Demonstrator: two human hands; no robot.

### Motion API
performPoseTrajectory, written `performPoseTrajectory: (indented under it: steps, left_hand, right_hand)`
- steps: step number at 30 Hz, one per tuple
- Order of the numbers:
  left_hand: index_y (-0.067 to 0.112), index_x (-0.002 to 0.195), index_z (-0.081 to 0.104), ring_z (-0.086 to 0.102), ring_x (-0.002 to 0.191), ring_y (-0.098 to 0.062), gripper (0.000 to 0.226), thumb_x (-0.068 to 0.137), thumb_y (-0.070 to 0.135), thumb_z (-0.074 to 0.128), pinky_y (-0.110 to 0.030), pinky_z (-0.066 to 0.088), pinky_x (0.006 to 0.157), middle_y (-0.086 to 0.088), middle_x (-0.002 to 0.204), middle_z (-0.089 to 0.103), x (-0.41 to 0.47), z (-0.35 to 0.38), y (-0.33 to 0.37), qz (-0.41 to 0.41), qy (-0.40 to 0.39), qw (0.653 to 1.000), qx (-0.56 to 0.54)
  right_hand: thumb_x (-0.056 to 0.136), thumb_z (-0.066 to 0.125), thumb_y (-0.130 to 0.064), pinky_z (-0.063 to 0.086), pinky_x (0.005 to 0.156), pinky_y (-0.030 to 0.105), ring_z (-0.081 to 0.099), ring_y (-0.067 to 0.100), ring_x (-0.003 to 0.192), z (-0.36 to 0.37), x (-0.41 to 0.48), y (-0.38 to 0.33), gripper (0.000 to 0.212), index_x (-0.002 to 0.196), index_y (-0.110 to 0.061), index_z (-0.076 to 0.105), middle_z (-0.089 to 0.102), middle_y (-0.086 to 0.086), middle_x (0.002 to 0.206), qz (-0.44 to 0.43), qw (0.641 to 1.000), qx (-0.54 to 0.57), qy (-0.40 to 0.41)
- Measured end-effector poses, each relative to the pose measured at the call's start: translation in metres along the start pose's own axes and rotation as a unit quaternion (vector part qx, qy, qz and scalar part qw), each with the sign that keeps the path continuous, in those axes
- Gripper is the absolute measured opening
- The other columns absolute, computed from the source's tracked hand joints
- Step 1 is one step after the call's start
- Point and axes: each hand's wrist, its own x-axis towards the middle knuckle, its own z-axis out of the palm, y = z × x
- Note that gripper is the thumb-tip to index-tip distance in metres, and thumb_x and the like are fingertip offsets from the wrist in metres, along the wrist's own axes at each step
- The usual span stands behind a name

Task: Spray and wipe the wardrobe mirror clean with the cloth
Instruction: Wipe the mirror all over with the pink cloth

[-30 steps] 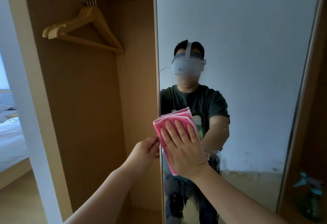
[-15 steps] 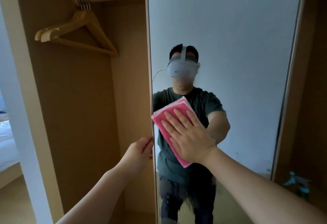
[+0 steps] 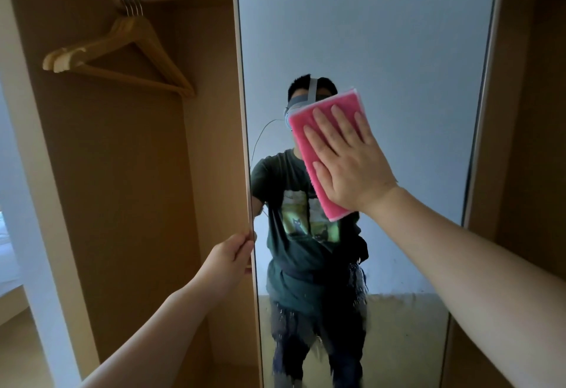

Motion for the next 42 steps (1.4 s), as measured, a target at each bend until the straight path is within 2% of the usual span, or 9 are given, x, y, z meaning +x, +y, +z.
performPoseTrajectory:
  steps: [6, 10, 15, 19, 22, 27, 30, 34, 42]
  left_hand:
    - [0.02, 0.108, 0.058, 0.065, 0.085, -0.015, 0.016, 0.101, 0.022, 0.044, -0.025, 0.058, 0.072, 0.0, 0.089, 0.063, -0.001, 0.001, 0.0, -0.004, 0.006, 1.0, 0.017]
    - [0.021, 0.11, 0.057, 0.064, 0.085, -0.013, 0.016, 0.101, 0.022, 0.044, -0.02, 0.055, 0.066, 0.001, 0.091, 0.063, -0.001, 0.002, 0.001, -0.004, 0.009, 1.0, 0.017]
    - [0.021, 0.108, 0.058, 0.066, 0.086, -0.018, 0.016, 0.101, 0.021, 0.044, -0.029, 0.058, 0.074, -0.004, 0.091, 0.064, 0.0, 0.001, 0.002, -0.008, 0.009, 0.999, 0.03]
    - [0.02, 0.11, 0.055, 0.064, 0.087, -0.016, 0.016, 0.101, 0.021, 0.042, -0.027, 0.057, 0.073, -0.002, 0.095, 0.063, 0.0, 0.004, 0.005, -0.006, 0.012, 0.999, 0.043]
    - [0.022, 0.11, 0.054, 0.063, 0.088, -0.017, 0.016, 0.102, 0.023, 0.041, -0.033, 0.058, 0.076, -0.001, 0.096, 0.063, -0.001, 0.004, 0.006, -0.003, 0.015, 0.998, 0.056]
    - [0.024, 0.111, 0.052, 0.063, 0.088, -0.015, 0.016, 0.102, 0.023, 0.04, -0.035, 0.058, 0.077, 0.002, 0.097, 0.062, -0.003, 0.004, 0.007, 0.0, 0.016, 0.997, 0.069]
    - [0.024, 0.11, 0.052, 0.064, 0.086, -0.018, 0.015, 0.102, 0.024, 0.039, -0.037, 0.059, 0.077, 0.0, 0.095, 0.063, -0.003, 0.004, 0.008, -0.006, 0.018, 0.997, 0.081]
    - [0.024, 0.111, 0.051, 0.064, 0.087, -0.02, 0.015, 0.102, 0.024, 0.039, -0.036, 0.059, 0.077, -0.001, 0.096, 0.063, -0.004, 0.004, 0.009, -0.006, 0.013, 0.997, 0.08]
    - [0.023, 0.112, 0.053, 0.064, 0.084, -0.021, 0.017, 0.102, 0.022, 0.039, -0.036, 0.059, 0.075, -0.006, 0.092, 0.064, -0.006, 0.003, 0.01, 0.0, 0.014, 0.996, 0.084]
  right_hand:
    - [0.098, 0.032, -0.035, 0.005, 0.12, 0.053, 0.018, 0.037, 0.146, 0.003, -0.014, -0.007, 0.058, 0.151, -0.011, 0.029, 0.026, 0.015, 0.157, 0.025, 1.0, 0.013, 0.001]
    - [0.098, 0.031, -0.036, 0.005, 0.12, 0.053, 0.016, 0.037, 0.147, 0.008, -0.038, -0.017, 0.059, 0.151, -0.01, 0.027, 0.023, 0.016, 0.158, 0.049, 0.999, 0.02, -0.013]
    - [0.097, 0.032, -0.036, 0.006, 0.12, 0.054, 0.015, 0.037, 0.146, 0.017, -0.077, -0.033, 0.059, 0.15, -0.01, 0.028, 0.02, 0.016, 0.157, 0.061, 0.998, 0.025, -0.015]
    - [0.1, 0.028, -0.036, 0.007, 0.12, 0.053, 0.017, 0.037, 0.146, 0.025, -0.112, -0.047, 0.057, 0.15, -0.01, 0.028, 0.022, 0.015, 0.157, 0.054, 0.998, 0.035, -0.022]
    - [0.101, 0.023, -0.037, 0.009, 0.119, 0.054, 0.017, 0.036, 0.146, 0.03, -0.136, -0.055, 0.056, 0.151, -0.011, 0.026, 0.023, 0.014, 0.157, 0.046, 0.998, 0.04, -0.034]
    - [0.1, 0.025, -0.037, 0.011, 0.119, 0.053, 0.014, 0.035, 0.147, 0.036, -0.169, -0.065, 0.056, 0.15, -0.012, 0.028, 0.024, 0.013, 0.158, 0.028, 0.997, 0.049, -0.05]
    - [0.098, 0.028, -0.036, 0.011, 0.119, 0.055, 0.017, 0.036, 0.146, 0.033, -0.173, -0.067, 0.056, 0.15, -0.013, 0.028, 0.025, 0.013, 0.157, 0.036, 0.996, 0.058, -0.053]
    - [0.092, 0.038, -0.035, 0.012, 0.117, 0.058, 0.02, 0.038, 0.145, 0.024, -0.166, -0.08, 0.063, 0.149, -0.012, 0.029, 0.027, 0.013, 0.156, 0.089, 0.991, 0.078, -0.065]
    - [0.096, 0.034, -0.037, 0.008, 0.12, 0.051, 0.02, 0.032, 0.145, 0.023, -0.151, -0.066, 0.058, 0.148, -0.013, 0.028, 0.028, 0.01, 0.154, 0.115, 0.989, 0.065, -0.065]
